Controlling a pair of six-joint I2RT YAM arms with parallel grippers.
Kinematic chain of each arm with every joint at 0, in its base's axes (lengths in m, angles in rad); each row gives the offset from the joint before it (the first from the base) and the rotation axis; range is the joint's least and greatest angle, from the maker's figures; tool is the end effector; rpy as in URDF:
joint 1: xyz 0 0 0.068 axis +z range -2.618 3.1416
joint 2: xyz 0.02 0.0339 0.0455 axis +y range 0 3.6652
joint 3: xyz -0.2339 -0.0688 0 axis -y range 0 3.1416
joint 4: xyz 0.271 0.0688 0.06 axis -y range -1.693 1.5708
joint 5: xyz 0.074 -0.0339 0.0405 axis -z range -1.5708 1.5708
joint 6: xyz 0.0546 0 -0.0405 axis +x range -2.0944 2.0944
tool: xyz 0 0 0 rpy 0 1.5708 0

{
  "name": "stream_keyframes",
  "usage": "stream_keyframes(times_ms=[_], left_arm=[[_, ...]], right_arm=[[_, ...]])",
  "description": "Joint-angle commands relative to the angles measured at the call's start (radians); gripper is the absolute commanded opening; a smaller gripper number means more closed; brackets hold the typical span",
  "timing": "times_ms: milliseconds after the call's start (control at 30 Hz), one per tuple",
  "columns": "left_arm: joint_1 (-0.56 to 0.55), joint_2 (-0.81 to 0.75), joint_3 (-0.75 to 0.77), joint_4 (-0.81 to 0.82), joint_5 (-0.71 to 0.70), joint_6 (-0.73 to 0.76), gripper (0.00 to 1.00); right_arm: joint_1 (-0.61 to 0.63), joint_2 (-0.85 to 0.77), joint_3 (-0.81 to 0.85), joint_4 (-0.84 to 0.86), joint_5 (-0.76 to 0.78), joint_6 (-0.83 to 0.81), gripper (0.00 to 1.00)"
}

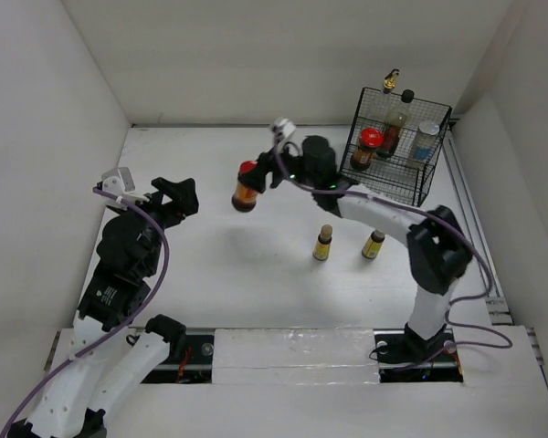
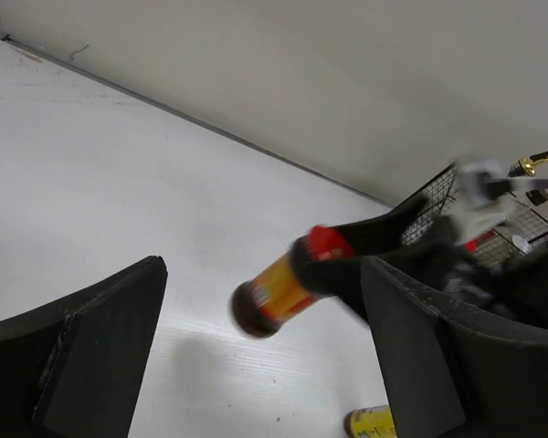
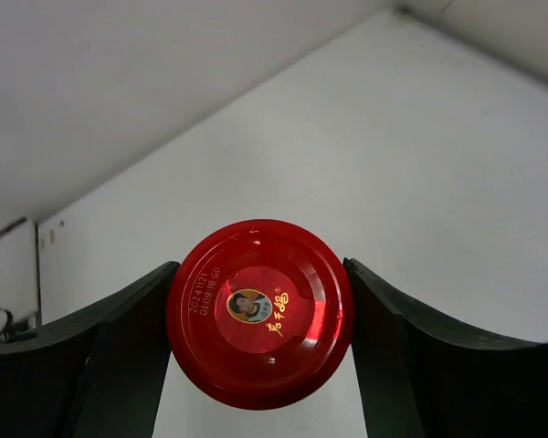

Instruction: Organize the condiment bottles

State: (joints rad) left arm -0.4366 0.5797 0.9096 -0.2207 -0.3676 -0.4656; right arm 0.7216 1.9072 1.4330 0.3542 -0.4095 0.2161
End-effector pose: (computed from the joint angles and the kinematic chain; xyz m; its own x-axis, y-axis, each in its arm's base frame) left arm 0.1764 -0.0606 0.3998 0.0564 -0.4887 -0.8706 0.1077 0.8699 -0.4813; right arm 0.3527 0.3393 0.2491 -0.2814 0.0144 -0.9595 -0.8625 0.4346 0.2594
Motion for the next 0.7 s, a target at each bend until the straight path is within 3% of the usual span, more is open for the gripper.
stream_keyframes(times_ms=[0,200,333,433,667], left_arm=[[0.006,0.005,0.009,0.041,0.018,0.01,0.83],[0.006,0.023,0.009,0.041,0.047,0.01,0.83],[0.006,0.034,0.009,0.041,0.056,0.01,0.83],[0.006,0.043,0.009,0.05,0.065,0.01,0.83],[0.006,0.052,0.009,0.05,0.085,0.01,0.83]], right_arm=[[-0.146,-0.282,-0.057,0.358,-0.04,0.112,0.41],[-0.427,-0.537,-0.248,0.244,0.093,0.112,0.4],[-0.625,-0.597,-0.26,0.105,0.133,0.112,0.39],[-0.758,-0.573,-0.241,0.072,0.123,0.126,0.38],[-0.895,-0.444,-0.132,0.051,0.135,0.138,0.36]])
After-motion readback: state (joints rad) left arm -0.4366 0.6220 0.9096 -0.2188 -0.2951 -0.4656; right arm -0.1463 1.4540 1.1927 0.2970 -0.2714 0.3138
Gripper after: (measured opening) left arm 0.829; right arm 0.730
